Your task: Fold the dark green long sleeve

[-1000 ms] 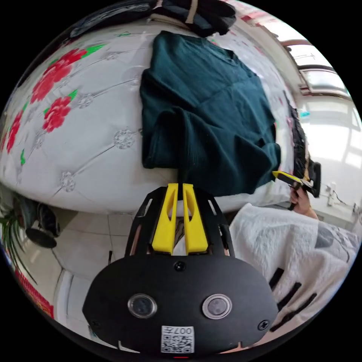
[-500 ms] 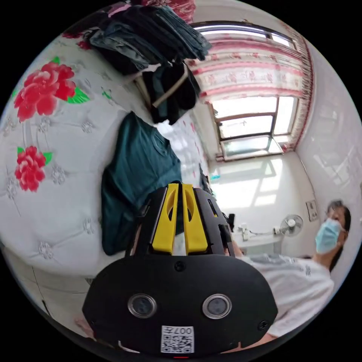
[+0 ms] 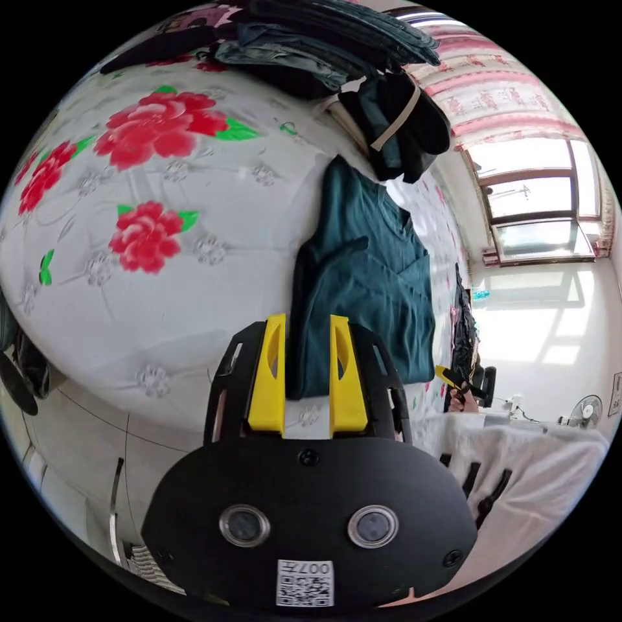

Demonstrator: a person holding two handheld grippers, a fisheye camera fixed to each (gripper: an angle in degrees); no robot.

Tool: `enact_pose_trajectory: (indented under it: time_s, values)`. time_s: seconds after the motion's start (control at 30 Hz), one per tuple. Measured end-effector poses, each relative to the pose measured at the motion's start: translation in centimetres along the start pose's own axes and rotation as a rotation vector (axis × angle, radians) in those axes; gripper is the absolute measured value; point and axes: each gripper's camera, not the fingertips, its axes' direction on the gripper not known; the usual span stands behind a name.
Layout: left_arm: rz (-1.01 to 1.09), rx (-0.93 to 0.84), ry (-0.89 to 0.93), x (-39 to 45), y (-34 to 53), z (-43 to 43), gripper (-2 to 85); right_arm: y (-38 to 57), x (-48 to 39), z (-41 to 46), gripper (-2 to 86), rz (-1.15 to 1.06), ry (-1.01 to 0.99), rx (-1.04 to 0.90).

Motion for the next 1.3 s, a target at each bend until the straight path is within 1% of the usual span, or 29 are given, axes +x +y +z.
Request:
enact_pose_trajectory:
  time_s: [0.13,0.17,0.2,0.23,0.27,0.3,0.37,0.43,0.53,0.6,0.63,0.67,0.7,0.83,0.93,1.0,1.03,1.1,1.13,1.2,1.23,1.3]
  values:
    - [0.072,-0.085,-0.004,1.5,2.6,1.8,12.6,0.0,0.2,0.2,7.1,-0.022,-0.010,-0.018]
    - [0.094,-0.135,-0.018,2.2,2.9,3.2,12.6,-0.5,0.0,0.7,7.0,-0.049,-0.014,-0.048]
    - [0.126,-0.106,-0.080,3.4,3.1,3.3,11.7,-1.0,-0.2,1.4,6.7,-0.069,-0.017,-0.088]
    - [0.145,-0.110,-0.103,4.0,3.1,3.5,11.2,-1.3,-0.3,1.9,6.5,-0.075,-0.012,-0.111]
    - [0.170,-0.124,-0.166,4.9,2.9,3.8,10.0,-1.5,-0.6,1.9,5.7,-0.072,0.046,-0.104]
    - [0.223,-0.155,-0.169,5.6,2.7,4.3,7.9,-1.7,-0.9,2.0,4.4,-0.110,0.055,-0.117]
    - [0.244,-0.195,-0.152,5.8,2.4,4.7,4.4,-1.9,-1.2,2.2,2.5,-0.140,0.009,-0.161]
    - [0.224,-0.227,-0.108,5.1,1.6,3.9,3.6,-1.8,-1.4,1.9,1.4,-0.147,0.007,-0.160]
    - [0.180,-0.203,0.037,3.6,1.1,0.4,2.6,-1.3,-0.9,0.1,0.5,-0.186,-0.065,-0.121]
    - [0.133,-0.138,0.213,2.1,1.5,-3.5,1.8,-0.4,1.3,-2.5,0.2,-0.156,-0.246,-0.036]
    - [0.118,-0.124,0.261,1.8,1.7,-4.4,1.6,-0.2,1.9,-3.2,0.2,-0.142,-0.298,-0.013]
    - [0.096,-0.106,0.349,1.3,2.2,-5.9,1.3,0.4,3.2,-4.2,0.1,-0.114,-0.394,0.016]
    - [0.087,-0.095,0.413,1.2,2.9,-7.2,1.0,1.1,4.1,-4.9,0.0,-0.093,-0.448,0.032]
    - [0.117,-0.069,0.521,1.8,5.5,-11.5,0.4,3.4,5.7,-6.8,-0.1,-0.067,-0.530,0.038]
    - [0.073,-0.040,0.570,0.6,6.0,-14.1,0.2,4.2,7.3,-8.2,0.0,-0.014,-0.660,0.056]
    - [0.033,-0.013,0.626,-0.4,3.6,-15.4,0.1,2.9,7.7,-9.3,0.0,0.009,-0.770,0.077]
    - [0.028,-0.004,0.640,-0.5,2.6,-15.7,0.1,2.3,7.7,-9.6,0.1,0.014,-0.794,0.083]
    - [0.019,0.036,0.670,0.0,-2.7,-17.0,0.3,-1.0,6.5,-10.9,0.2,-0.007,-0.872,0.113]
    - [0.018,0.048,0.669,0.3,-4.3,-17.3,0.4,-2.0,6.0,-11.2,0.2,-0.018,-0.878,0.122]
    - [0.006,0.104,0.625,1.3,-11.4,-18.0,1.5,-6.8,3.8,-11.9,0.5,-0.036,-0.887,0.158]
    - [-0.005,0.118,0.605,1.5,-13.3,-17.8,2.0,-8.0,3.2,-11.9,0.7,-0.046,-0.876,0.167]
    - [-0.038,0.195,0.538,1.6,-19.9,-16.8,5.3,-12.9,0.6,-11.6,1.8,-0.045,-0.755,0.219]
